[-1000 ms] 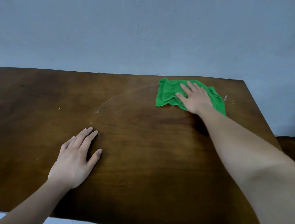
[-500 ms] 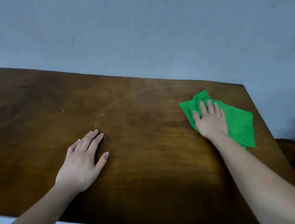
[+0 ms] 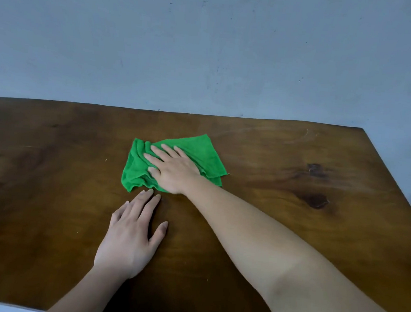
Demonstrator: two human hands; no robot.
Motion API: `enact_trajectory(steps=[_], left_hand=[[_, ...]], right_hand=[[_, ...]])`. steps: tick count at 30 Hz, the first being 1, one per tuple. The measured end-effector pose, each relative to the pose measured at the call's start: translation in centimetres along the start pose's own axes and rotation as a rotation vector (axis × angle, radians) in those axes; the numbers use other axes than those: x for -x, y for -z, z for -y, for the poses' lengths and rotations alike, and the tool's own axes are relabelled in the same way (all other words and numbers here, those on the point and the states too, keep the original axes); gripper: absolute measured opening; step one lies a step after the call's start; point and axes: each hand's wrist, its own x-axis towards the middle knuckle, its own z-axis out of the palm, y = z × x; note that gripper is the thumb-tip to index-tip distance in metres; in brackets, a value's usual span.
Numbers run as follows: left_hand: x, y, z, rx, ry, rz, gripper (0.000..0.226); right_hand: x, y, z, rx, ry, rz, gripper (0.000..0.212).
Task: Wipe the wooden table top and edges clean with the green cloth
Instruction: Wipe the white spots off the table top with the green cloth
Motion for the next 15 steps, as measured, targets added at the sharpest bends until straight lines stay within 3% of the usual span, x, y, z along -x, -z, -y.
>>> enact_trajectory(steps=[7, 15], left_hand=[[-0.1, 0.1, 0.1, 0.013, 0.021, 0.012, 0.082], [-0.1, 0.3, -0.2, 0.025, 0.048, 0.024, 0.089]], right_hand=[[-2.7, 2.9, -5.8, -0.011, -0.145, -0.008, 0.062], [4.6, 6.8, -19.9, -0.021, -0.460, -0.058, 0.066]])
